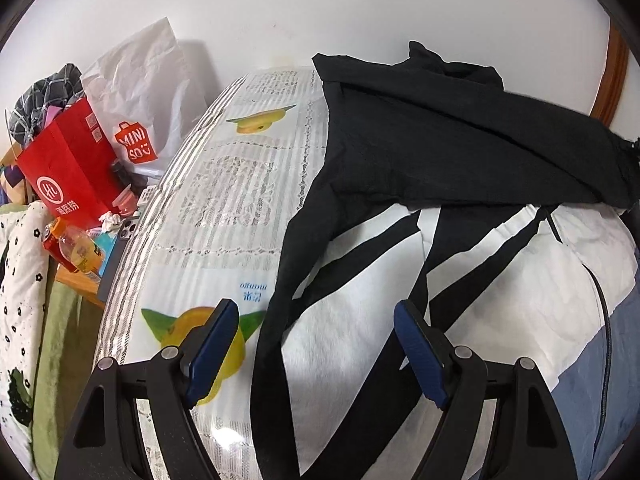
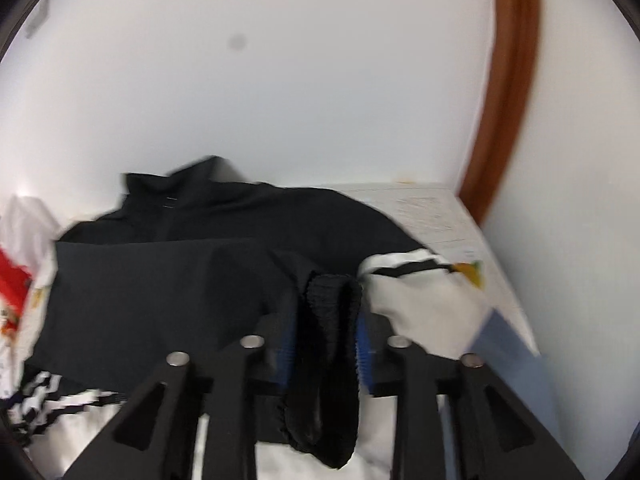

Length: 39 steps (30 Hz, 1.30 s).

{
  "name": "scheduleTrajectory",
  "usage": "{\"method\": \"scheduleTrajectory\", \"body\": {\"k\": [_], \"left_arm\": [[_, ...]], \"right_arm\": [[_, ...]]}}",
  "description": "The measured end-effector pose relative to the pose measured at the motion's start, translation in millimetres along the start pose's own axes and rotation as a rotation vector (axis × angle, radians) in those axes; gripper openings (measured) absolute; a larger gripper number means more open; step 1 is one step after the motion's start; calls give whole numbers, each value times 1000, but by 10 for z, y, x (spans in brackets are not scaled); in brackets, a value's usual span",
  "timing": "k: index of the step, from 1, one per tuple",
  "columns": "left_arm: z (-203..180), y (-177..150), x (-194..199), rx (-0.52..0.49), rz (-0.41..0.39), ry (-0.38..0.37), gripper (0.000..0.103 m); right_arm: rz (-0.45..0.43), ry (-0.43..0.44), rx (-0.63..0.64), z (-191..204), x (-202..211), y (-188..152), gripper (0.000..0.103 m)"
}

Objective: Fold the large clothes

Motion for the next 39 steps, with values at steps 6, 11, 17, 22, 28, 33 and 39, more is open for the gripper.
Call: {"method": "scheduleTrajectory", "body": {"k": [6, 11, 17, 22, 28, 33, 39], "left_arm": [[-56, 20, 24, -12, 1, -6, 78], [-94, 21, 143, -22, -21, -17, 78], [-190, 43, 313, -32, -44, -47, 78], [-359, 62, 462, -55, -64, -72, 78], [-678, 78, 589, -85, -67, -118, 78], [-926, 83, 637, -110, -60, -126, 79], [-933, 53, 690, -121, -58, -72, 78]], "right_arm": [[-91, -62, 75, -33, 234, -190, 51], [-72, -79, 32, -220, 207, -359, 51], [-16, -148, 22, -631, 349, -1011, 58], [57, -205, -46, -1148, 461, -1718, 59], [142, -273, -80, -1716, 575, -2462, 62], [147, -308, -89, -1946, 560, -2636, 62], [130, -339, -76, -2123, 291, -2436, 62]]}}
Point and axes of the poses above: each gripper's, at about its wrist camera, not at the fingertips, and x roughly against the way its jaws point, z to its left, y to its top, the point moved 6 cm from there along -x, roughly the way its jaws point, and after that the axes turned 10 degrees about z, right-handed, at the moved point
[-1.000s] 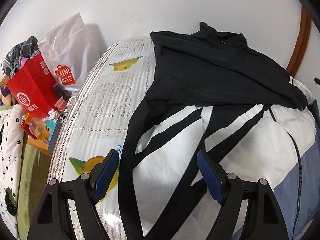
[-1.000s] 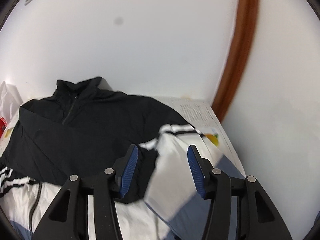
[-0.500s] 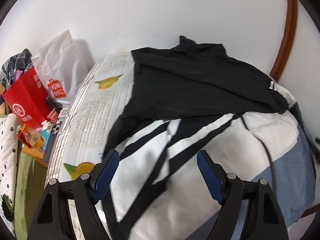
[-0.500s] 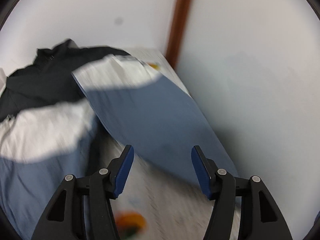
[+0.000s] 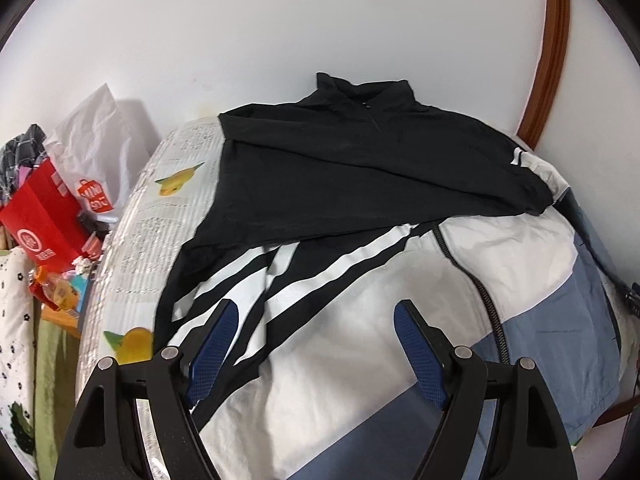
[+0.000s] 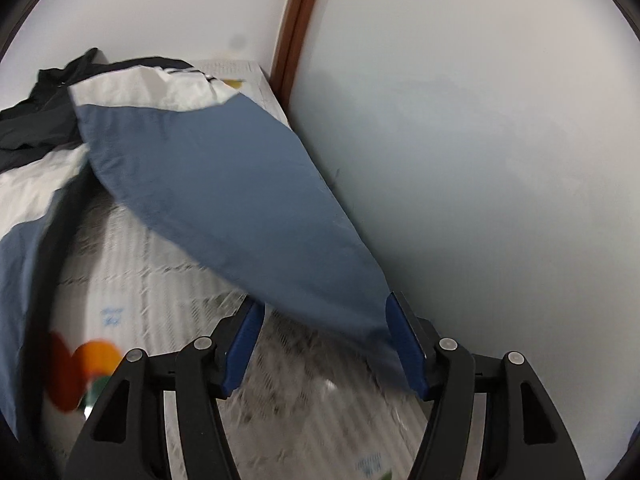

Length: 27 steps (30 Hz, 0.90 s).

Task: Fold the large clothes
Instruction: 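Grasp the blue sleeve cuff with the right tool, then carry the blue sleeve with the right tool across the jacket and release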

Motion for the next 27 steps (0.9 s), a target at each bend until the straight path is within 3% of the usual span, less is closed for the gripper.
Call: {"method": "scheduleTrajectory", "body": {"k": [2, 4, 5, 11, 16, 20, 27], "left_arm": [[87, -28, 17, 13, 1, 23, 78], [170, -59, 13, 28, 8, 37, 78], [239, -85, 2, 41, 15, 42, 78], [571, -248, -91, 77, 42, 85, 78], [770, -338, -181, 90, 46, 112, 78], [928, -389, -231, 110, 40, 102, 78], [1117, -407, -334, 121, 20, 71, 78]], "right_arm": [[20, 2, 4, 25, -99, 60, 50], [28, 1, -10, 15, -164, 83, 13], [27, 18, -22, -1, -164, 101, 8], [-115, -7, -85, -148, 394, 353, 3], [-286, 61, -69, 157, 1177, 860, 2], [-373, 174, -20, 772, 1651, 1302, 2], [-452, 370, 180, 2530, 2177, 1896, 2]]}}
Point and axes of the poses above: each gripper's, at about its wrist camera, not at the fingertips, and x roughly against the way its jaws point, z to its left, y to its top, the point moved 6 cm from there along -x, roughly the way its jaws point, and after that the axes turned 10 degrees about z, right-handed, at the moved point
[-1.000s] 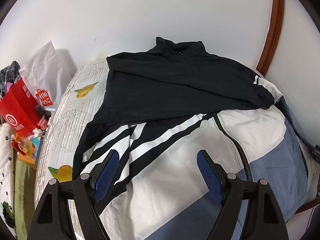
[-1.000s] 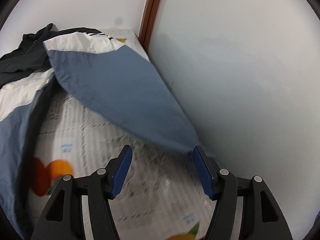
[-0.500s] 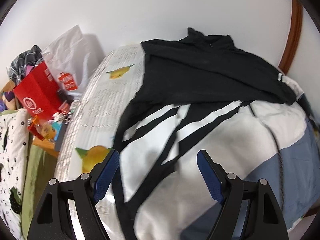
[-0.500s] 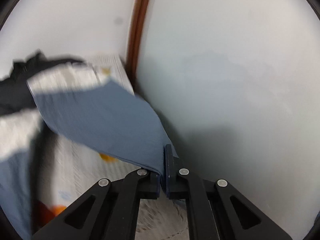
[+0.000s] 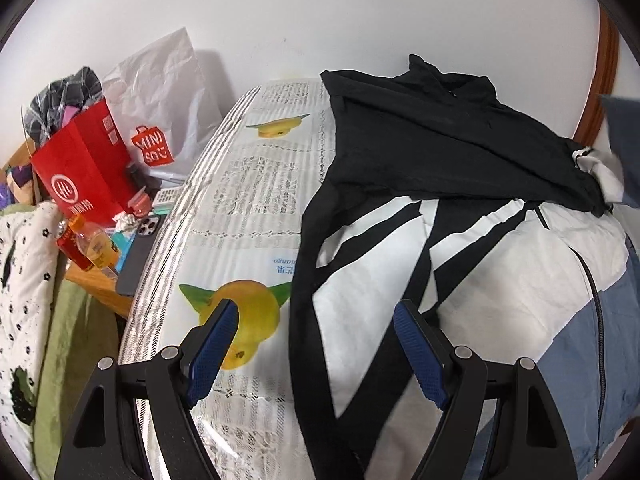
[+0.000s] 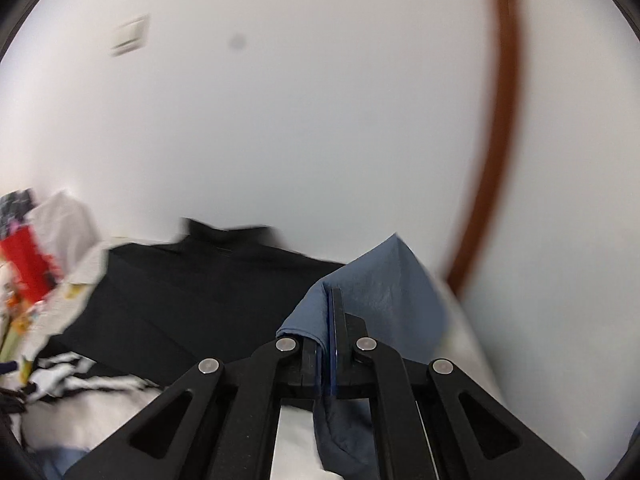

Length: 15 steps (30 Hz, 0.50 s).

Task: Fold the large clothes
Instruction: 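Carry the blue sleeve with the right tool across the jacket and release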

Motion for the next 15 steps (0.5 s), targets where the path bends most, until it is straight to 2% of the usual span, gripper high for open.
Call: {"method": "scheduleTrajectory", "body": {"k": [5, 7, 12, 15], "left_arm": [[45, -68, -168, 27, 49, -64, 78], [28, -98, -222, 28, 72, -89, 78], [33, -144, -232, 34, 66, -113, 78], [45, -143, -219, 39, 67, -131, 78]], "right_arm": [[30, 153, 94, 1086, -568, 200, 2], [62, 177, 142, 1399, -813, 178, 2], [189, 218, 159, 1820, -1335, -160, 2], [211, 228, 154, 1970, -1496, -286, 6]]}}
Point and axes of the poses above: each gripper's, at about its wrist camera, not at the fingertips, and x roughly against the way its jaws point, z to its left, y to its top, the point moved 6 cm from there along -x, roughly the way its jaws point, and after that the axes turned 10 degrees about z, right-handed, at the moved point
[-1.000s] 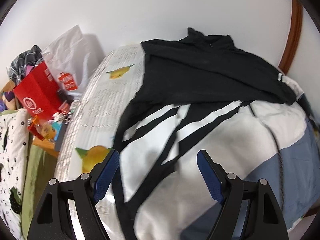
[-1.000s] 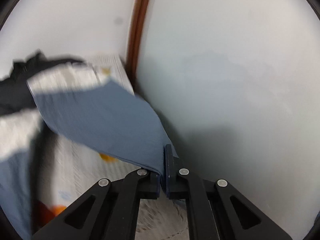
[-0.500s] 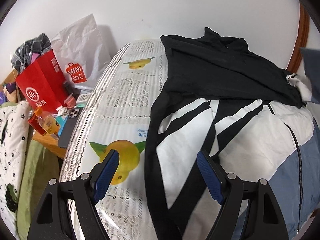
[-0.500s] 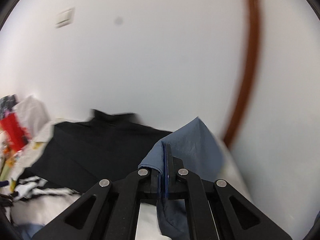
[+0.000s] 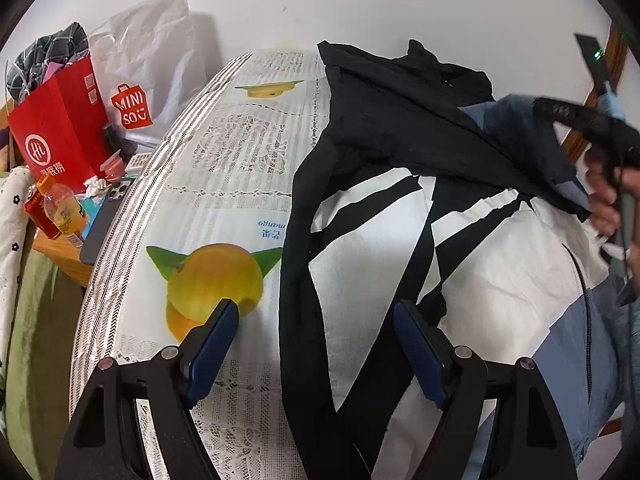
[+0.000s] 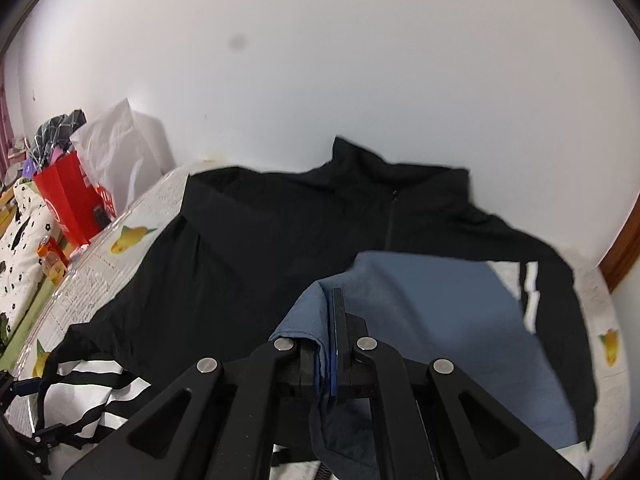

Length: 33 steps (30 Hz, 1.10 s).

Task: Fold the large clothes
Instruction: 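Carry the blue sleeve with the right tool across the jacket and release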

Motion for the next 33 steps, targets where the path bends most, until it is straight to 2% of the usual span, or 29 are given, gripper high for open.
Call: {"method": "scheduleTrajectory", "body": {"k": [2, 4, 6, 7, 9, 12, 14, 18, 20, 24, 29, 33], "left_arm": [[-3, 2, 16, -5, 0, -7, 78], [-22, 4, 51, -18, -7, -4, 78], [-44, 5, 93, -31, -15, 3, 78], [-56, 6, 119, -36, -20, 10, 78], [-88, 19, 182, -47, -34, 20, 78], [-163, 52, 275, -56, -55, 28, 78], [-242, 84, 352, -69, -72, 30, 78], [-511, 164, 530, -128, -127, 36, 78], [-674, 221, 585, -154, -142, 34, 78], [-1098, 343, 628, -221, -126, -25, 78], [-1764, 518, 587, -323, -136, -29, 78], [-2227, 639, 432, -366, -115, -67, 78]], "right_arm": [[29, -4, 1, 16, -82, -69, 21], [54, -25, -2, -15, -97, -164, 61], [64, -48, 1, -72, -79, -249, 74], [64, -55, 4, -109, -37, -304, 84], [90, -62, 0, -220, 77, -463, 90], [122, -5, -35, -349, 304, -724, 90], [109, 13, -57, -432, 491, -870, 90], [34, -42, -115, -773, 986, -1156, 90], [38, -38, -155, -988, 1173, -1291, 90], [22, -88, -256, -1531, 1544, -1591, 88], [26, -214, -326, -2139, 1893, -1900, 76], [20, -258, -389, -2592, 2103, -2110, 63]]}}
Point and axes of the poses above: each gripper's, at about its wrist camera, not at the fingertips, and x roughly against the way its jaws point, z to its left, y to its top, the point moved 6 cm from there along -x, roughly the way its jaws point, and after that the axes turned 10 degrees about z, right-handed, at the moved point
